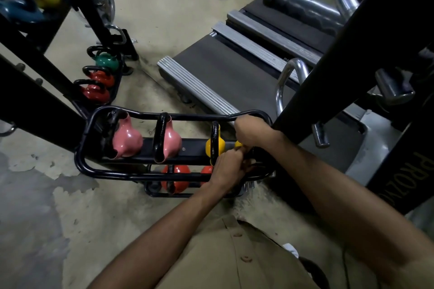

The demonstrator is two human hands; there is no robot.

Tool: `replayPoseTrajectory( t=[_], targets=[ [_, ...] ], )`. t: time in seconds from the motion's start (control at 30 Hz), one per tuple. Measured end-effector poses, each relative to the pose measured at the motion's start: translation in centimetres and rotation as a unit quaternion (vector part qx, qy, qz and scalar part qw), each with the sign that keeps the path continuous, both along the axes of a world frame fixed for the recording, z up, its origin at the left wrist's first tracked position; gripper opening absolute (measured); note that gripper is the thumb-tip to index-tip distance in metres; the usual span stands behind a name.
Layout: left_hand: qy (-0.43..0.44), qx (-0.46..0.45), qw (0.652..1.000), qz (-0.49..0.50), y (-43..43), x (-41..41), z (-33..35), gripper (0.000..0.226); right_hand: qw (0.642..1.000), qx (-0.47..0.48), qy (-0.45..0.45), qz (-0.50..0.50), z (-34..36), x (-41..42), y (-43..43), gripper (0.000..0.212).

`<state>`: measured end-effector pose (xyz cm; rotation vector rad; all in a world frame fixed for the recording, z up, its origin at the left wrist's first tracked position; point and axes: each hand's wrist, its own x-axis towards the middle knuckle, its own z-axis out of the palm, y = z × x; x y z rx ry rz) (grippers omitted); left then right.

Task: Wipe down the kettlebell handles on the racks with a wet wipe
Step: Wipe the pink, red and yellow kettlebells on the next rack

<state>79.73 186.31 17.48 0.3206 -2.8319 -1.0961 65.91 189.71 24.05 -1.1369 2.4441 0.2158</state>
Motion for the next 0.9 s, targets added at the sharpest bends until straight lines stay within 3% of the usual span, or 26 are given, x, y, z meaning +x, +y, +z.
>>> replayPoseTrajectory(
  t=[0.1,0.17,0.2,0.23,0.3,0.4,0.5,0.53,0.57,0.6,0.63,0.7,0.8,0.83,0.9],
  targets=[
    [0.009,0.027,0.999,0.015,-0.1,0.2,-0.2,0.037,0.999,0.001,-0.007,0.037,0.5,0.1,1.4,0.027],
    [0.019,0.045,0.999,0.023,-0.1,0.3,-0.1,0.037,0.995,-0.094,-0.015,-0.03,-0.6,0.7,3.2,0.019],
    [0.025,0.051,0.998,0.025,0.0,0.4,0.1,0.04,0.978,-0.189,-0.018,-0.084,-1.6,1.4,4.2,0.018],
    [0.03,0.056,0.998,0.032,0.1,0.5,0.1,0.046,0.941,-0.304,-0.03,-0.144,-2.0,2.7,5.1,0.02],
    [0.029,0.076,0.995,0.051,0.3,0.8,-0.1,0.059,0.827,-0.471,-0.08,-0.297,-3.2,5.2,6.1,0.022],
    [0.018,0.121,0.989,0.078,0.5,1.1,-0.4,0.062,0.689,-0.488,-0.207,-0.494,-5.4,5.9,5.5,0.024],
    [0.013,0.132,0.987,0.09,0.5,1.1,-1.0,0.055,0.485,-0.499,-0.404,-0.593,-5.2,4.3,4.4,0.025],
    [0.014,0.135,0.986,0.093,0.5,1.1,-1.0,0.053,0.436,-0.495,-0.444,-0.607,-5.0,4.0,4.3,0.026],
    [0.018,0.134,0.986,0.094,0.6,1.1,-1.0,0.052,0.418,-0.495,-0.461,-0.607,-4.8,4.1,4.2,0.027],
    [0.021,0.131,0.987,0.096,0.6,1.1,-0.9,0.05,0.433,-0.504,-0.447,-0.599,-4.8,4.2,4.1,0.028],
    [0.023,0.13,0.987,0.096,0.5,1.0,-0.9,0.049,0.493,-0.515,-0.391,-0.582,-5.0,4.7,4.2,0.027],
    [0.019,0.135,0.986,0.092,0.3,1.0,-0.9,0.049,0.644,-0.521,-0.211,-0.519,-5.3,5.5,4.7,0.02],
    [0.019,0.13,0.988,0.086,0.3,1.0,-1.0,0.049,0.791,-0.53,-0.032,-0.304,-5.4,5.0,4.5,0.021],
    [0.018,0.125,0.988,0.089,0.4,1.0,-1.1,0.046,0.842,-0.491,0.005,-0.223,-6.1,4.3,4.2,0.021],
    [0.016,0.12,0.988,0.101,0.7,1.0,-0.9,0.038,0.938,-0.326,0.099,-0.065,-7.8,3.3,4.0,0.024]
  ],
)
